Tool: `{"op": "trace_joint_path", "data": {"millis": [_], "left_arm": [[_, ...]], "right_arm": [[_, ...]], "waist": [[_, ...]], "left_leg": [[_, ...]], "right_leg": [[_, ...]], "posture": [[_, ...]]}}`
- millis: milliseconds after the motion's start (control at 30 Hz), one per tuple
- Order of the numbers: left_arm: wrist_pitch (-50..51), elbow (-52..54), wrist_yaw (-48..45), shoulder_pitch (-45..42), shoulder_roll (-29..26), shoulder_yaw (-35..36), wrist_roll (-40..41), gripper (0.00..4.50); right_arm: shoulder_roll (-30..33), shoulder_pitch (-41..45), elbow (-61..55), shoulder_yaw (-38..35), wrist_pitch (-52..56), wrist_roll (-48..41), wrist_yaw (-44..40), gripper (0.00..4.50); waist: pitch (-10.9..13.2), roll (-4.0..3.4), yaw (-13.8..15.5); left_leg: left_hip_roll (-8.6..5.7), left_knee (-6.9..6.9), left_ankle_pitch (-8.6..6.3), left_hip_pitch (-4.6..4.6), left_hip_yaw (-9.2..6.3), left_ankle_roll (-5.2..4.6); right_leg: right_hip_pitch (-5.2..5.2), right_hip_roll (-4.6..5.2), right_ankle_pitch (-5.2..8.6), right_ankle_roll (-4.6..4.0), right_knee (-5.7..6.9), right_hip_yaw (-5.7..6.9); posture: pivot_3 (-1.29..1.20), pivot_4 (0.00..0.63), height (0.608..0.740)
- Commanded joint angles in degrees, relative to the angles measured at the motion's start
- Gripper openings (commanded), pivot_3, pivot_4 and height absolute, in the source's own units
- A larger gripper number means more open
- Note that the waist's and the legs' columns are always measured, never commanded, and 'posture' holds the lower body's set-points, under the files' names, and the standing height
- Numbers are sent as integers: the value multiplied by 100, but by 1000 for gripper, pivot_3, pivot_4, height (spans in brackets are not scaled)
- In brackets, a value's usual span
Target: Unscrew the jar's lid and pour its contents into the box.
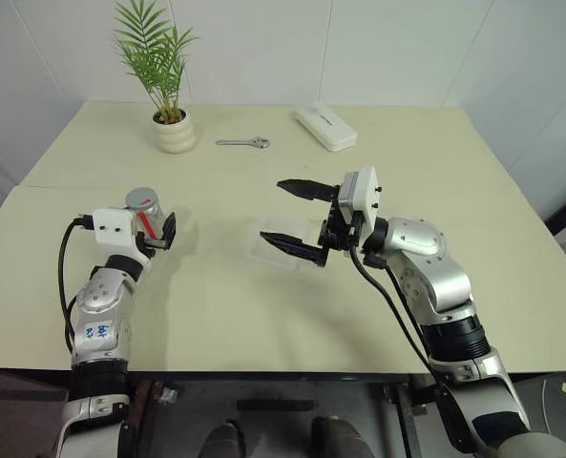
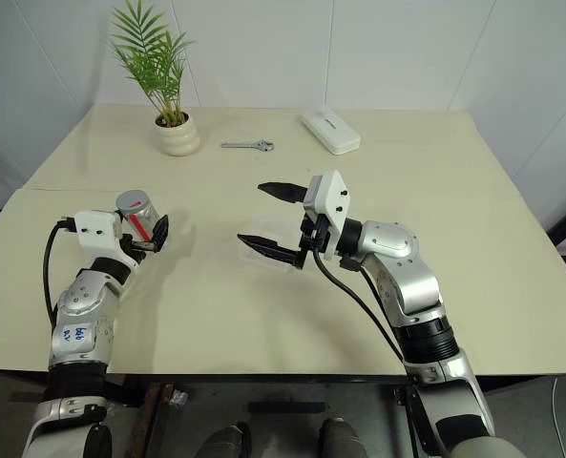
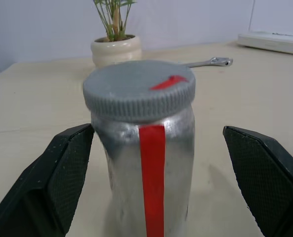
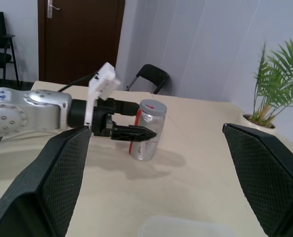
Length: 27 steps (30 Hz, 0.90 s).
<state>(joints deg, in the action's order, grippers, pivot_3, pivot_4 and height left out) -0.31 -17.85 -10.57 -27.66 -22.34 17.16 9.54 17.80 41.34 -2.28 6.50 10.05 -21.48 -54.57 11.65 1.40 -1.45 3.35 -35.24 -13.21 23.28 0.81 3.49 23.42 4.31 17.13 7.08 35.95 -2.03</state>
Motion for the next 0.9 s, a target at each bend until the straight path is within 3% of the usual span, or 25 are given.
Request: {"op": "trace_joint_path", "data": {"millis": [33,600,833,900], "left_arm": [[-319,-279,104,-238,20,-30,-94,4442],[-1006,-1657,203,-809,22,-96,-215,4442],[-1422,-2286,-26,-1103,-77,-51,-165,2332],[-1547,-2395,-92,-1152,-69,-33,-121,1925]], "right_arm": [[19,-73,-272,-59,-28,-50,78,4500],[54,-195,-366,-57,14,-35,234,4500],[58,-249,-423,-48,45,-23,323,4500],[58,-265,-431,-46,56,-24,344,4500]], "waist": [[0,0,-3],[0,0,-1],[0,0,-9],[0,0,-11]], "left_leg": [[0,0,0,0,0,0],[0,0,0,1,3,1],[1,1,0,1,4,2],[1,1,0,1,4,2]], "right_leg": [[0,0,0,0,0,0],[2,-1,0,1,1,0],[3,-2,0,1,0,1],[3,-2,0,1,-1,0]], "posture": [[0,150,740],[0,150,740],[0,150,740],[0,150,740]]}}
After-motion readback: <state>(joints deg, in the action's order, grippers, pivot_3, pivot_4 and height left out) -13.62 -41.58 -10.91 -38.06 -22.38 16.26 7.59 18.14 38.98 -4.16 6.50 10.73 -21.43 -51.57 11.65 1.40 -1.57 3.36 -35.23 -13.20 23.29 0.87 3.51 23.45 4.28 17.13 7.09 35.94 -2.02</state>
